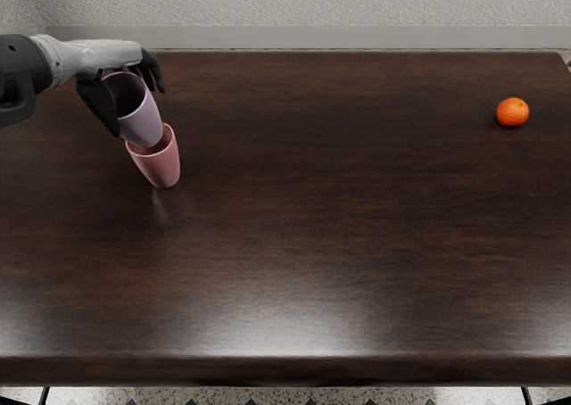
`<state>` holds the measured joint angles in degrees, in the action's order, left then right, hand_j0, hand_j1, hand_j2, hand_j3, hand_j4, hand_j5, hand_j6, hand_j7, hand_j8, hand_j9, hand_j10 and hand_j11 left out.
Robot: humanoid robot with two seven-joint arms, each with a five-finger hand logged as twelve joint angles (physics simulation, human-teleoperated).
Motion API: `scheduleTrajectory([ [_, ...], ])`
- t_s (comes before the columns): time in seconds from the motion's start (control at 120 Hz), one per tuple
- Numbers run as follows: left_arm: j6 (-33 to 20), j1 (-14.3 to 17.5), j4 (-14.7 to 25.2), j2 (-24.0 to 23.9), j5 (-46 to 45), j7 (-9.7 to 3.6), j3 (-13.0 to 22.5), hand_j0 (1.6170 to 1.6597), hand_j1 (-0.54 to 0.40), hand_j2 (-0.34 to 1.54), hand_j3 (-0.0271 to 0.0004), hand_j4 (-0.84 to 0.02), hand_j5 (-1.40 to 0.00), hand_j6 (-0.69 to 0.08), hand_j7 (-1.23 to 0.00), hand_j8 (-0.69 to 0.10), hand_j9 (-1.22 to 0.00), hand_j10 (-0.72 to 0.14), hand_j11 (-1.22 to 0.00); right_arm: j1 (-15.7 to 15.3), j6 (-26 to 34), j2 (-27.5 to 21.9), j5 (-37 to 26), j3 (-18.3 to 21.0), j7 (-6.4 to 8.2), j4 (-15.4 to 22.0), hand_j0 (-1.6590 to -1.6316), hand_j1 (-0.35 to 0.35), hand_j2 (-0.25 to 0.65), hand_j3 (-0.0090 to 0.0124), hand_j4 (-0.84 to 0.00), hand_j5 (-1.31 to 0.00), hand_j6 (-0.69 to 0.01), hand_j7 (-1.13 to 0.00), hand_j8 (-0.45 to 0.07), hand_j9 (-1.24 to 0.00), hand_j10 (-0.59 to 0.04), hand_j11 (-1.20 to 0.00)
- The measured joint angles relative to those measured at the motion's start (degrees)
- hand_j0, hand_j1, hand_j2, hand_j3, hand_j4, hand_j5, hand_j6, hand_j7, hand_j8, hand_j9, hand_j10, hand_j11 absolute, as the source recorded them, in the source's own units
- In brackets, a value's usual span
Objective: Pick up cup and place in cup with left hand
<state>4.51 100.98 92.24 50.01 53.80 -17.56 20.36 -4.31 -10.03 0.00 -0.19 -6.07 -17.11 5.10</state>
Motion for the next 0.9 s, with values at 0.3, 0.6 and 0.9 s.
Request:
scheduleTrajectory([
  [0.3, 0.01, -1.07, -0.03, 0.97, 0.16, 0.07, 0.04, 1.6578, -0.168, 0.27, 0.0000, -0.454, -0.62, -0.384, -0.62, -0.300, -0.61, -0.378, -0.61, 0.00, 0.00, 0.00, 0.00, 0.00, -0.01, 0.00, -1.6581, -0.349, 0.000, 0.0000, 0.000, 0.00, 0.000, 0.00, 0.000, 0.00, 0.000, 0.00],
  [0.6, 0.04, -1.14, -0.02, 0.53, 0.17, 0.12, -0.23, 1.6566, -0.130, 0.16, 0.0000, -0.452, -0.62, -0.383, -0.63, -0.296, -0.61, -0.376, -0.61, 0.00, 0.01, 0.00, 0.01, 0.00, -0.01, 0.00, -1.6581, -0.349, 0.000, 0.0000, 0.000, 0.00, 0.000, 0.00, 0.000, 0.00, 0.000, 0.00],
  [0.9, -0.02, -1.23, 0.05, 0.53, 0.16, 0.73, -0.29, 1.6565, -0.118, 0.13, 0.0000, -0.446, -0.61, -0.393, -0.62, -0.305, -0.60, -0.384, -0.60, 0.00, 0.01, 0.00, 0.01, 0.00, -0.01, 0.00, -1.6581, -0.349, 0.000, 0.0000, 0.000, 0.00, 0.000, 0.00, 0.000, 0.00, 0.000, 0.00],
])
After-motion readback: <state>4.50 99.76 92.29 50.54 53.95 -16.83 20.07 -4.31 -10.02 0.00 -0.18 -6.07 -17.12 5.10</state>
